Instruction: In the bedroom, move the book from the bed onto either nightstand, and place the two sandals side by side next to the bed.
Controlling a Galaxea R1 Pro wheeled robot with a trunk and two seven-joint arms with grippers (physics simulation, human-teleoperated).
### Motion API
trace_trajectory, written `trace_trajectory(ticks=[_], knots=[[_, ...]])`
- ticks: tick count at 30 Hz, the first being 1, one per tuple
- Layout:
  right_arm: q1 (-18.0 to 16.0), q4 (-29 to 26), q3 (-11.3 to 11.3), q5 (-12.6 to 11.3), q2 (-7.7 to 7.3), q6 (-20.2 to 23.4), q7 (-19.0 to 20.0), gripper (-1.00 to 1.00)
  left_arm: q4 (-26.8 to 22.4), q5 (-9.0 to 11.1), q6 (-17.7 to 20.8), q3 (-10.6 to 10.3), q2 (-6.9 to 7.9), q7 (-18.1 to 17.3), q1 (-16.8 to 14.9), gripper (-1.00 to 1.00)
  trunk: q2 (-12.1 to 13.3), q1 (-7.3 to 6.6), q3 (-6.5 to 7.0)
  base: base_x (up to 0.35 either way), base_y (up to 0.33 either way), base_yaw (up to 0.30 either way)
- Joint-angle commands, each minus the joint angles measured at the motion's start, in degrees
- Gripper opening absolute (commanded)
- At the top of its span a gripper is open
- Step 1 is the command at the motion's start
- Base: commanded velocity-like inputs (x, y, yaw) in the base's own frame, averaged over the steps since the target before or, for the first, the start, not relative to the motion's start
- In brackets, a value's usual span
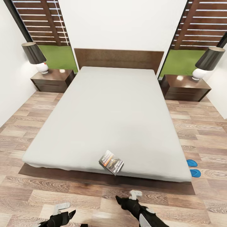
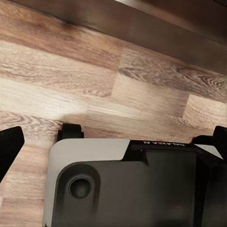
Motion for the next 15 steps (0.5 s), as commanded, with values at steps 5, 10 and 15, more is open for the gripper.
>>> trace_trajectory(ticks=[5, 10, 15], knots=[[0.0, -1.6, 0.4, -12.6, 0.09, 0.0, 8.2, 1.00, 0.1, 0.6, -0.2, -0.5, 0.01, -0.2, 0.0, 1.00, -0.1, 0.03, -0.07, 0.000, 0.000, 0.000], [0.0, -2.0, 0.4, -17.6, 0.10, 0.7, 13.1, 1.00, 0.1, 1.6, -0.2, -0.5, 0.01, -0.2, 0.0, 1.00, -0.1, 0.03, -0.07, 0.000, 0.000, 0.000], [0.0, -2.0, 0.4, -19.4, 0.10, 4.4, 18.7, 1.00, 0.1, 3.8, -0.2, -0.5, 0.00, -0.2, 0.0, 1.00, -0.1, 0.03, -0.07, 0.000, 0.000, 0.000]])
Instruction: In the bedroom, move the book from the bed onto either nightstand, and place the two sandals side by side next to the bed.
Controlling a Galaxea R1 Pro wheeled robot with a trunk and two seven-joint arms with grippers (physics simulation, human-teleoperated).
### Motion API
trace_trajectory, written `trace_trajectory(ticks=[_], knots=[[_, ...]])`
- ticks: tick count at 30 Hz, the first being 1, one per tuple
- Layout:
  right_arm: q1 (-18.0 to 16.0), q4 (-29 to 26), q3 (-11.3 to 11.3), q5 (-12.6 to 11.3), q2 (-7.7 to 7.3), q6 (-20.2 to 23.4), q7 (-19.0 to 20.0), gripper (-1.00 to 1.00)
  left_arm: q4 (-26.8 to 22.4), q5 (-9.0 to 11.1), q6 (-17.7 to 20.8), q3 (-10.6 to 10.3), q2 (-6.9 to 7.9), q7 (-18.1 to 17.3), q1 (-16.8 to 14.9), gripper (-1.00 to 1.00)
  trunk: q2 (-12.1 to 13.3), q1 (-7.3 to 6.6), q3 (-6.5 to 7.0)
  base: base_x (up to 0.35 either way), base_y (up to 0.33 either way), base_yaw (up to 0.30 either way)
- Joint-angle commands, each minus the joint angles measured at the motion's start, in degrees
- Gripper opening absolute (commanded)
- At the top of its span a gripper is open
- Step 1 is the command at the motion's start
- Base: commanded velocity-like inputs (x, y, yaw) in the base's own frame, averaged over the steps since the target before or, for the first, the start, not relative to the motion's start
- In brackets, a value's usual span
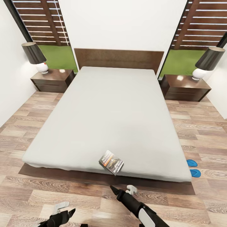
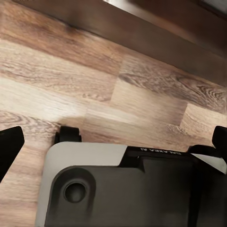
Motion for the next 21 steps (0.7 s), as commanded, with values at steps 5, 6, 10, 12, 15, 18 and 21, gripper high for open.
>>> trace_trajectory(ticks=[5, 6, 10, 12, 15, 18, 21], knots=[[0.0, 0.1, 0.2, -8.7, -0.03, 7.0, 5.0, 1.00, 0.1, 1.0, -0.2, -0.5, -0.01, -0.2, 0.0, 1.00, -0.1, 0.03, -0.07, 0.000, 0.000, 0.000], [0.0, 0.1, 0.2, -10.6, -0.03, 8.0, 5.9, 1.00, 0.1, 1.1, -0.2, -0.5, 0.00, -0.2, 0.0, 1.00, -0.1, 0.03, -0.07, 0.000, 0.000, 0.000], [0.0, 0.0, 0.2, -14.4, -0.07, 9.8, 8.0, 1.00, 0.1, 1.2, -0.2, -0.5, 0.01, -0.2, 0.0, 1.00, -0.1, 0.03, -0.07, 0.000, 0.000, 0.000], [0.0, 0.0, 0.0, -16.6, -0.11, 10.2, 14.4, 1.00, 0.1, 1.2, -0.1, -0.5, -0.05, -0.2, 0.0, 1.00, -0.1, 0.03, -0.07, 0.000, 0.000, 0.000], [0.0, 0.1, -0.1, -17.3, -0.12, 10.2, 17.4, 1.00, 0.1, 1.2, -0.1, -0.5, -0.22, -0.2, 0.0, 1.00, -0.1, 0.03, -0.07, 0.000, 0.000, 0.000], [0.0, 0.0, -0.2, -17.6, -0.12, 10.2, 18.5, 1.00, 0.1, 1.2, -0.1, -0.5, -0.92, -0.2, 0.2, 1.00, -0.1, 0.03, -0.07, 0.000, 0.000, 0.000], [0.0, 0.0, -0.2, -17.7, -0.12, 10.2, 19.0, 1.00, 0.1, 1.2, -0.1, -0.5, -1.32, -0.2, 0.4, 1.00, -0.1, 0.03, -0.07, 0.000, 0.000, 0.000]])
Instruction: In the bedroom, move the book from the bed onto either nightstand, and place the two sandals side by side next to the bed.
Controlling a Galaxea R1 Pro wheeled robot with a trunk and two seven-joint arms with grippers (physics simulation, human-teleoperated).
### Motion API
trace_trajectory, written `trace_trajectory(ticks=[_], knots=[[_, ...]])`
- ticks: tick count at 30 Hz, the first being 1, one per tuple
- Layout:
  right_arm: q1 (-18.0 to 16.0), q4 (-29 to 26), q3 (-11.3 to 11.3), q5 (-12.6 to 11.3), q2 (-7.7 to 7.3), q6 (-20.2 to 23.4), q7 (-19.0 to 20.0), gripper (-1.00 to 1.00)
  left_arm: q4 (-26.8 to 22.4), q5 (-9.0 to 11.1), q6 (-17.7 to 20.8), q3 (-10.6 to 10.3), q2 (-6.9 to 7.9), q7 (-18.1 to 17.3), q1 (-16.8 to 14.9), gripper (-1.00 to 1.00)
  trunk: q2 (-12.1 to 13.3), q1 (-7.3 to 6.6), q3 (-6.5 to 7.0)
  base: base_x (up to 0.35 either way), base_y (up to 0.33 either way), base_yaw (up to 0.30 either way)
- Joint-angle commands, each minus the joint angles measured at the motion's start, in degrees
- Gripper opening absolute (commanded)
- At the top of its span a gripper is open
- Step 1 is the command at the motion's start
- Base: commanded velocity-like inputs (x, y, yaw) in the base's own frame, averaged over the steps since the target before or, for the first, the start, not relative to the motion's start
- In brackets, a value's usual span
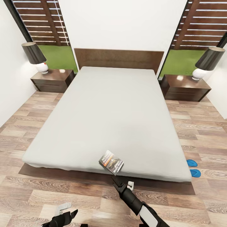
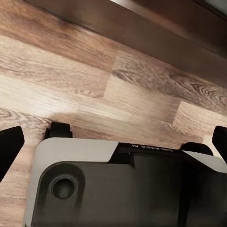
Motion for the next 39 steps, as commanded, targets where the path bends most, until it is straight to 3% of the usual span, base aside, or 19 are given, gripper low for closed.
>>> trace_trajectory(ticks=[1, 14, 23, 39], knots=[[0.0, 0.0, 0.2, -0.6, -0.02, 0.5, 0.2, 1.00, 0.1, 0.5, -0.2, -0.5, -0.04, -0.2, 0.0, 1.00, -0.1, 0.03, -0.07, 0.000, 0.000, 0.000], [0.0, 0.1, 0.0, -0.8, -0.30, 0.5, 0.3, 1.00, 0.1, 0.5, -0.2, -0.5, -0.14, -0.2, 0.1, 1.00, -5.3, 2.88, -2.41, 0.000, 0.000, 0.000], [0.0, 0.8, -0.1, -4.2, -0.46, 0.4, 0.2, 1.00, 0.1, 0.5, -0.1, -0.4, -0.12, -0.2, 0.2, 1.00, -8.9, 4.86, -4.02, 0.000, 0.000, 0.000], [0.0, 1.0, -0.1, -4.4, -0.46, 0.5, 0.1, 1.00, 0.1, 0.5, -0.1, -0.5, -0.14, -0.2, 0.2, 1.00, -15.3, 8.37, -6.90, 0.000, 0.000, 0.000]])
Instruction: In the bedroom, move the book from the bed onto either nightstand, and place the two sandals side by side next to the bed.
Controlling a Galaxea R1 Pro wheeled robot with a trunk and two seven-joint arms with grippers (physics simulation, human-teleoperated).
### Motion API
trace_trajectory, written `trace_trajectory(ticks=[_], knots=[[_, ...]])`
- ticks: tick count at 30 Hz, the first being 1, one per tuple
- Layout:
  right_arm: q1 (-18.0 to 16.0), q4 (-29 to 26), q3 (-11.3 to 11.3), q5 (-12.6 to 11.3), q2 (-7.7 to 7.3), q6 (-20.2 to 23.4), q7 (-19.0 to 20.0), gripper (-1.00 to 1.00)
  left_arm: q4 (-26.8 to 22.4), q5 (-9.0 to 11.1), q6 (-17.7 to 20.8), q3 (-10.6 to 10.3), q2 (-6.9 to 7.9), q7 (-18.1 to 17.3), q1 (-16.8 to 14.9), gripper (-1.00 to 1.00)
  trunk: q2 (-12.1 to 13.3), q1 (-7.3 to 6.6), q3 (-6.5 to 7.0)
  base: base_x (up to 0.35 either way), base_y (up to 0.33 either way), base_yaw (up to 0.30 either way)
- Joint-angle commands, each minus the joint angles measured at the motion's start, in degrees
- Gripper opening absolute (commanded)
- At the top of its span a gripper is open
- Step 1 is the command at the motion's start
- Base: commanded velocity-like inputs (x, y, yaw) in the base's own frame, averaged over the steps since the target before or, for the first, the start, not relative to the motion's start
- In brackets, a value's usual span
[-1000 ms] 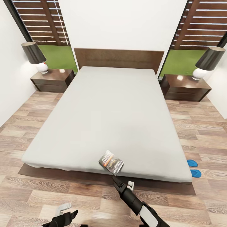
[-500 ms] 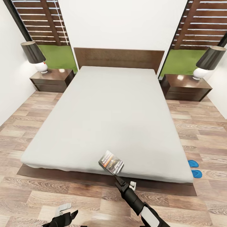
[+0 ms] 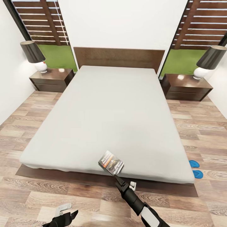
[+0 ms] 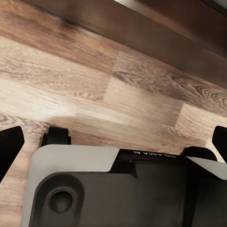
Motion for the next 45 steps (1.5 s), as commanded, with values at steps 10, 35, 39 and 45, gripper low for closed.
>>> trace_trajectory(ticks=[10, 35, 39, 45], knots=[[0.0, 0.0, 0.2, -0.6, -0.02, 0.6, 0.1, 1.00, 0.1, 0.5, -0.2, -0.5, 0.01, -0.2, 0.0, 1.00, -4.1, 2.21, -1.85, 0.000, 0.000, 0.000], [0.0, 0.0, 0.2, -0.7, -0.02, 0.6, 0.1, 1.00, 0.1, 0.5, -0.2, -0.5, 0.01, -0.2, 0.0, 1.00, -14.1, 7.70, -6.34, 0.000, 0.000, 0.000], [0.0, 0.0, 0.2, -0.7, -0.02, 0.6, 0.1, 1.00, 0.1, 0.5, -0.2, -0.5, 0.01, -0.2, 0.0, 1.00, -15.7, 8.58, -7.06, 0.000, 0.000, 0.000], [0.0, 0.0, 0.2, -0.7, -0.02, 0.6, 0.1, 1.00, 0.1, 0.5, -0.2, -0.5, 0.01, -0.2, 0.0, 1.00, -18.1, 9.90, -8.13, 0.000, 0.000, 0.000]])
